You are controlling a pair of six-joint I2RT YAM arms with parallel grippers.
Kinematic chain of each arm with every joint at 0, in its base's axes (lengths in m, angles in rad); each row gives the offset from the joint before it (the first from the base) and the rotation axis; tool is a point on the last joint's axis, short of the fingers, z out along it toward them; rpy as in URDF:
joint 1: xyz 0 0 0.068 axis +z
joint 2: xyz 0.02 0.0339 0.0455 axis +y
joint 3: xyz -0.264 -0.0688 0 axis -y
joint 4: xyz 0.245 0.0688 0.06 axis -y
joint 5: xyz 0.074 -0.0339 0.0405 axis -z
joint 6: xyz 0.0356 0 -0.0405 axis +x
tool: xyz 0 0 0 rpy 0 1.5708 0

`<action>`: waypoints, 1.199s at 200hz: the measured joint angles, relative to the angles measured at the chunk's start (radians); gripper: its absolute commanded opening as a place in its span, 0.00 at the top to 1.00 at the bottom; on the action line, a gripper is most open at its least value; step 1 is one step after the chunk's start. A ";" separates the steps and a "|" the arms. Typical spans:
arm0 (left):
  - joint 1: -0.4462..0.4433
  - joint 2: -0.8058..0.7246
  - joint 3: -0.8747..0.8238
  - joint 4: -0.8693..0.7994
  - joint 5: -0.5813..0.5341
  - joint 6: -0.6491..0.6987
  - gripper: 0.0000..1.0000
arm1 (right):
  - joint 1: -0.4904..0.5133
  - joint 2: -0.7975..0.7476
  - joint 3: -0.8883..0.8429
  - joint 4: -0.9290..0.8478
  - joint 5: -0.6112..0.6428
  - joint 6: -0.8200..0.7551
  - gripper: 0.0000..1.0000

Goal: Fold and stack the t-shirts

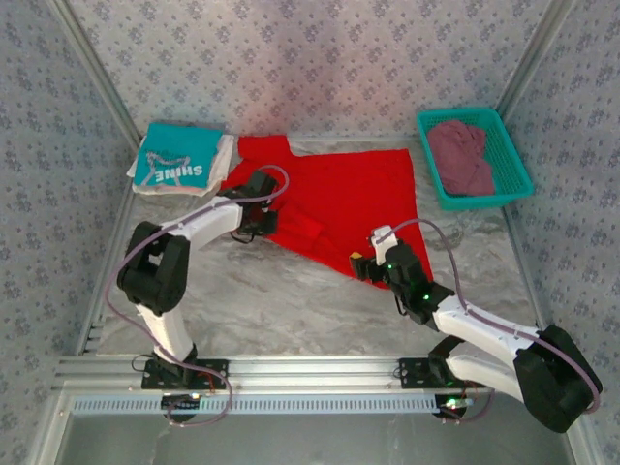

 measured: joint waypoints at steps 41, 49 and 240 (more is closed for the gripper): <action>0.001 -0.114 -0.099 -0.029 0.003 -0.058 1.00 | -0.002 0.001 0.000 0.000 -0.003 0.000 0.15; 0.001 -0.144 -0.127 -0.035 0.004 -0.068 0.99 | -0.002 0.001 0.001 0.000 -0.004 0.000 0.15; -0.051 -0.105 -0.186 -0.048 -0.032 -0.092 0.97 | -0.024 0.008 0.006 -0.003 -0.019 0.019 0.15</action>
